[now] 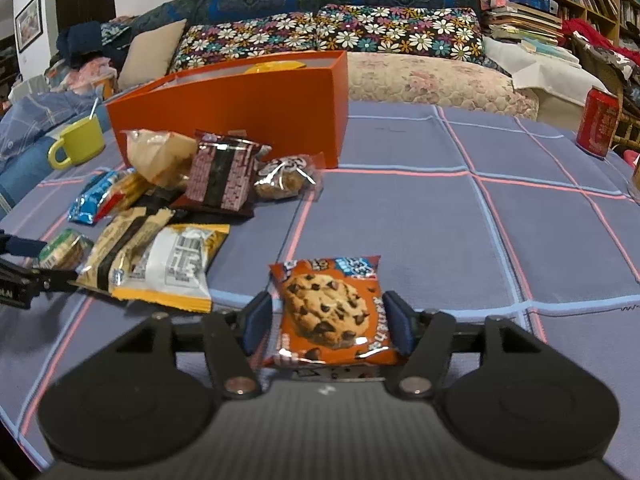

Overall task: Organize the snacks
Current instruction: 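Close the left tool on the green-banded biscuit while the right tool grips the cookie packet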

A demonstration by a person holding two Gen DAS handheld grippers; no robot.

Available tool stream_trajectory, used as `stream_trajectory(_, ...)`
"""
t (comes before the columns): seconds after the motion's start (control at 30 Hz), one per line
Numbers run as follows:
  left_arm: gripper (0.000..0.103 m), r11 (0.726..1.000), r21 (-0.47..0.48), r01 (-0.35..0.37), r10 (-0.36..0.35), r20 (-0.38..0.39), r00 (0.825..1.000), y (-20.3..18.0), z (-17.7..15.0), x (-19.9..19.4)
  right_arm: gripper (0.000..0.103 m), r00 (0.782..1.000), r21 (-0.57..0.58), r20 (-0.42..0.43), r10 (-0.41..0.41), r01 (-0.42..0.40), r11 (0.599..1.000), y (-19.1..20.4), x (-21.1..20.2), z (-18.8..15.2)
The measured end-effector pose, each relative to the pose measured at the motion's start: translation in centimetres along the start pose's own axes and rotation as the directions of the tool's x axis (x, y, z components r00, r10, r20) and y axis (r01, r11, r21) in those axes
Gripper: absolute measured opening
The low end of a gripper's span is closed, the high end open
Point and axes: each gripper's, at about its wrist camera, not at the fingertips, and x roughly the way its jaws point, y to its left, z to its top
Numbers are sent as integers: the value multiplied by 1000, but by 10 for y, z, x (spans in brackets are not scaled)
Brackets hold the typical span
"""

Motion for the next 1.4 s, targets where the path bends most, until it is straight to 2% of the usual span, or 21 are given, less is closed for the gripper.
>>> stream_trajectory(0.17, 75, 1000, -10, -8, 8, -5, 1000, 1, 1, 1, 74, 1000, 6, -3, 5, -5, 1000, 1, 1, 0)
stream_trajectory(0.33, 76, 1000, -10, -9, 9, -7, 1000, 2, 1, 2, 82, 1000, -9, -8, 4, -5, 1000, 5, 3, 0)
stream_trajectory(0.63, 79, 1000, -13, -11, 11, -8, 1000, 2, 1, 2, 85, 1000, -20, -11, -2, 2, 1000, 5, 4, 0)
stream_trajectory(0.77, 80, 1000, -13, -13, 13, -6, 1000, 2, 1, 3, 90, 1000, -14, -16, -3, 2, 1000, 5, 5, 0)
stream_trajectory(1.33, 80, 1000, -10, -14, 14, -3, 1000, 2, 0, 2, 92, 1000, -35, -15, -18, 18, 999, 6, 6, -3)
stream_trajectory(1.4, 69, 1000, -6, -3, 3, 2, 1000, 2, 0, 0, 86, 999, -48, -4, -36, 35, 998, 6, 6, -3)
